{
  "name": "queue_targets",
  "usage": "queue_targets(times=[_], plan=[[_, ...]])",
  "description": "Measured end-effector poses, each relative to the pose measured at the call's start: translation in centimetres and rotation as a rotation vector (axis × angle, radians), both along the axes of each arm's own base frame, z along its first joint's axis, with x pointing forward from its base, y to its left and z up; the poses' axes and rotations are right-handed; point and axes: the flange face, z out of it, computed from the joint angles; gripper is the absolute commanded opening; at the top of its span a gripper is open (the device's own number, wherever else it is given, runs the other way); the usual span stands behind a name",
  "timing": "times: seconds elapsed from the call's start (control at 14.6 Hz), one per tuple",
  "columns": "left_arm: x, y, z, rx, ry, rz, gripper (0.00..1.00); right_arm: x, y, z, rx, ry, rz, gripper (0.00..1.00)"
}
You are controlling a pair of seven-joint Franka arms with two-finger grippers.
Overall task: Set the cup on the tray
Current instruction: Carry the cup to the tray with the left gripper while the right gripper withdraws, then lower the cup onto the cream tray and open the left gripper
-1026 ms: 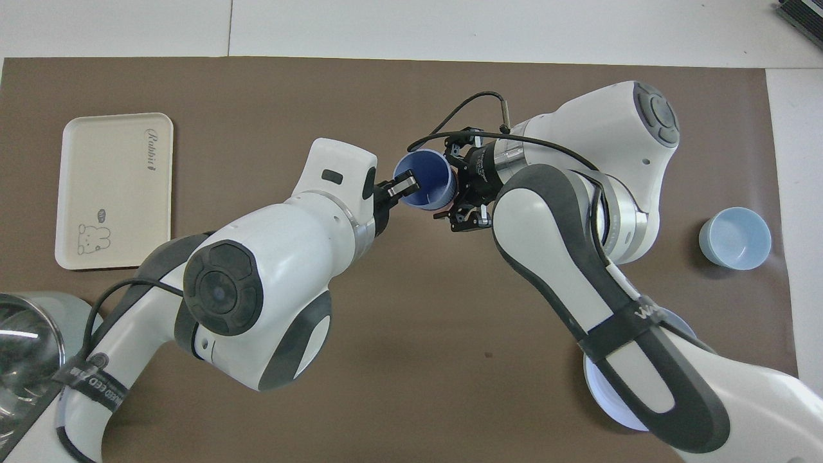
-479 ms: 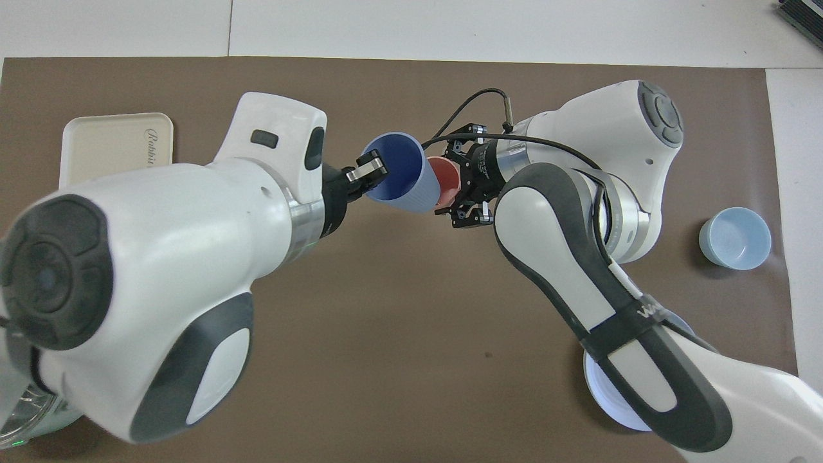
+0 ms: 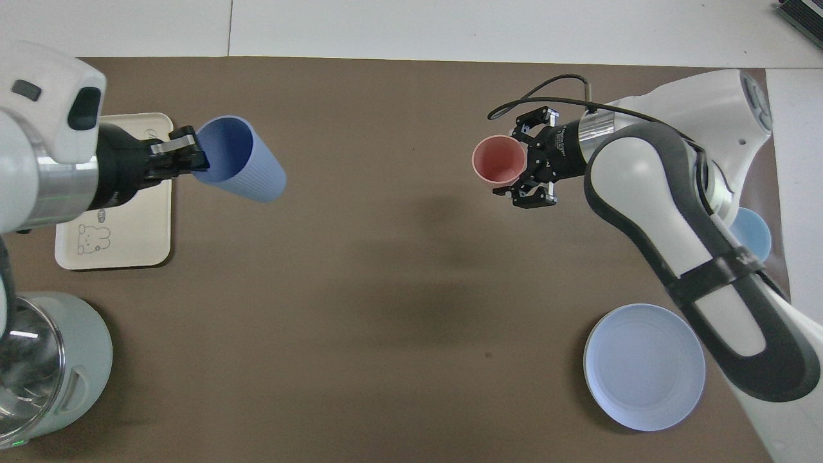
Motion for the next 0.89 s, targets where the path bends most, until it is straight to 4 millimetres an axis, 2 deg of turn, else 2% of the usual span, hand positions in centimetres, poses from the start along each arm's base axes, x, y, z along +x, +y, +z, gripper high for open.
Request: queue_targets(times=[0.14, 0.27, 0.41, 0.48, 0.55, 0.68, 0.82, 0.89], plan=[[1.3, 7.8, -2.7, 0.041, 0.003, -0.034, 0.00, 0.2, -5.1, -0.8, 0.035, 0.002, 0.009, 0.00], [1.8, 14.8, -5.4, 0.043, -0.013, -0.041, 0.00, 0.2, -10.0, -1.4, 0.056, 0.000, -0.018, 0.00], [2.2, 22.2, -9.1, 0.019, -0.037, -0.070, 0.00, -0.5, -14.5, -3.2, 0.084, 0.000, -0.050, 0.00], [2.7, 25.0, -11.5, 0.016, -0.054, -0.093, 0.00, -1.0, -16.0, -4.2, 0.091, -0.012, -0.038, 0.00], [3.2, 26.8, -14.2, 0.031, -0.070, -0.113, 0.00, -1.4, -17.1, -5.2, 0.105, -0.026, -0.027, 0.00], [4.0, 27.9, -19.1, 0.069, -0.083, -0.134, 0.00, -1.6, -19.3, -7.4, 0.152, -0.037, -0.055, 0.00], [4.6, 28.7, -22.8, 0.095, -0.080, -0.155, 0.00, -1.9, -21.7, -9.9, 0.171, -0.056, -0.051, 0.00], [4.6, 29.8, -24.2, 0.092, -0.080, -0.157, 0.00, -2.1, -22.4, -11.2, 0.175, -0.061, -0.041, 0.00]])
